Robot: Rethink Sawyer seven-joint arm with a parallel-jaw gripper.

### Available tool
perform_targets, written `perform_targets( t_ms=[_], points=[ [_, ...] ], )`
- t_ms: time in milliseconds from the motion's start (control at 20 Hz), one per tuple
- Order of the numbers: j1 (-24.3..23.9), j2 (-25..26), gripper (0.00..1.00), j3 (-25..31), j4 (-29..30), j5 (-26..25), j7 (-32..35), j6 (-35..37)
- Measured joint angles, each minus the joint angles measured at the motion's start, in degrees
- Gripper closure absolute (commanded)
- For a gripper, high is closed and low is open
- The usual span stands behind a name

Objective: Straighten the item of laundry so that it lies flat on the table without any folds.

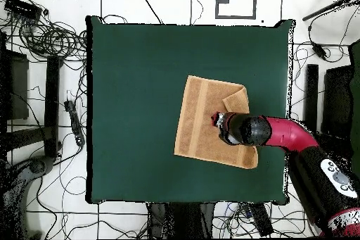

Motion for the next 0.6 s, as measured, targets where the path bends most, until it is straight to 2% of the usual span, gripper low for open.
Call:
perform_targets(
  t_ms=[600],
  points=[
    [-4.97,2.65,0.00,6.63,-1.61,-2.86,-4.85,7.52]
  ],
)
